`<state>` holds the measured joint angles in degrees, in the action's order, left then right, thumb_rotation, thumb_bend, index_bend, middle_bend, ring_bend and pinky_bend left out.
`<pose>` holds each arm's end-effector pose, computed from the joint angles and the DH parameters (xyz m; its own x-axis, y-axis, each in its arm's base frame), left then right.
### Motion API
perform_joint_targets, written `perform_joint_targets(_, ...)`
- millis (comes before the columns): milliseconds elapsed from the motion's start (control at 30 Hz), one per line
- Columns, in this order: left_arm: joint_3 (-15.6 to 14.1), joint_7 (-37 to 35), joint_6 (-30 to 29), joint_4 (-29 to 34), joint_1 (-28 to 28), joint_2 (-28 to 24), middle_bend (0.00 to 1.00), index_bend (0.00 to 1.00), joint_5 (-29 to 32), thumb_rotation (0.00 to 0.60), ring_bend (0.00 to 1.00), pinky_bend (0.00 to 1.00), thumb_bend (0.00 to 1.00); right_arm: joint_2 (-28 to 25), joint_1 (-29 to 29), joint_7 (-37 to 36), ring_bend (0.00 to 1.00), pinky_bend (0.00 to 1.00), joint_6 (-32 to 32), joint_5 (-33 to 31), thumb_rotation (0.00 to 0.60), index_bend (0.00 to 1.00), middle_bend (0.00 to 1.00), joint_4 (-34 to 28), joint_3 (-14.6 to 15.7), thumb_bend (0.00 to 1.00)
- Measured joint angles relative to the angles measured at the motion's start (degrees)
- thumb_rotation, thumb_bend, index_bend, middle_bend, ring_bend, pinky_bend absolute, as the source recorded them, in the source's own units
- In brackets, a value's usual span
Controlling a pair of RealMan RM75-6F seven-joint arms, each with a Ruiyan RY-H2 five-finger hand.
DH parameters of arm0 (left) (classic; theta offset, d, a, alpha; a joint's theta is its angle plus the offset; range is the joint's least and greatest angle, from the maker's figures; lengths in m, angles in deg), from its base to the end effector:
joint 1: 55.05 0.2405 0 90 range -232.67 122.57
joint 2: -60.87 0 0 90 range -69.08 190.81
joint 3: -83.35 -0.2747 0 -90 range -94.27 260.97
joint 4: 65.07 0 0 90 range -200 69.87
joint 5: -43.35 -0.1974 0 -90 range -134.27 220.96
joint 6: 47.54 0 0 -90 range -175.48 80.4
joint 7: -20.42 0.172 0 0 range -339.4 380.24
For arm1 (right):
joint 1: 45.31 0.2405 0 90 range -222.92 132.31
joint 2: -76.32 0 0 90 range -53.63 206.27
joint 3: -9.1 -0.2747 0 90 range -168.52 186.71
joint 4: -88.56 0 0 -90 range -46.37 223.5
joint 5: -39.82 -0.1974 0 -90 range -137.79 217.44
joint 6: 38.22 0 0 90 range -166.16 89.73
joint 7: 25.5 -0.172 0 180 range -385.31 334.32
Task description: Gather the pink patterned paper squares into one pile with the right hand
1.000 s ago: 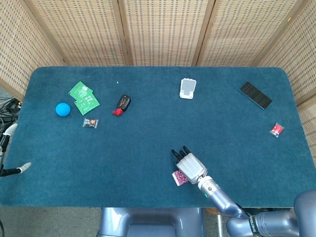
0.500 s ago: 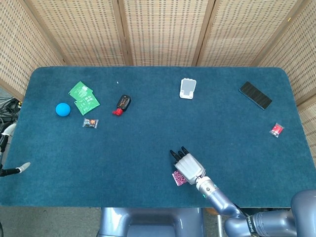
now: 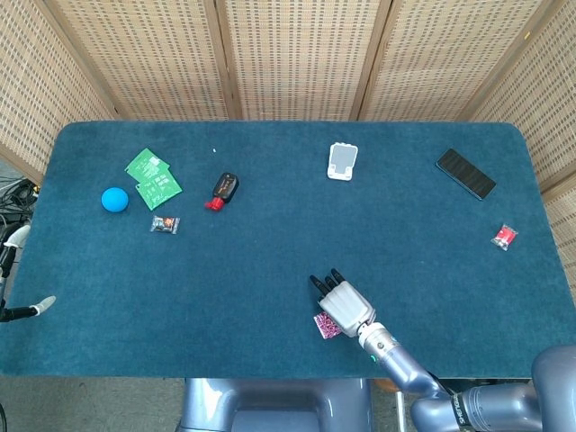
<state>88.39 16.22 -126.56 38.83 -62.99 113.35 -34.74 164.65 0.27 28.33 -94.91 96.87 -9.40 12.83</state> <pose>-0.3039 0.2291 0.2231 0.3071 0.0470 0.9505 0.9489 0.0615 -0.3096 -0.1523 -0.2995 -0.0574 0.8425 -0.2058 0.4977 -0.5015 -0.6371 0.5854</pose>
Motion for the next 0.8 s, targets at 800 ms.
perform_joint_targets(800, 0.0, -0.7, -0.3, 0.0, 0.2, -0.2, 0.00, 0.00, -0.3, 0.600, 0.00, 0.00, 0.00, -0.3, 0.0, 0.0, 0.19, 0.15, -0.9, 0.1, 0.600, 0.42, 0.05, -0.9, 0.1, 0.11)
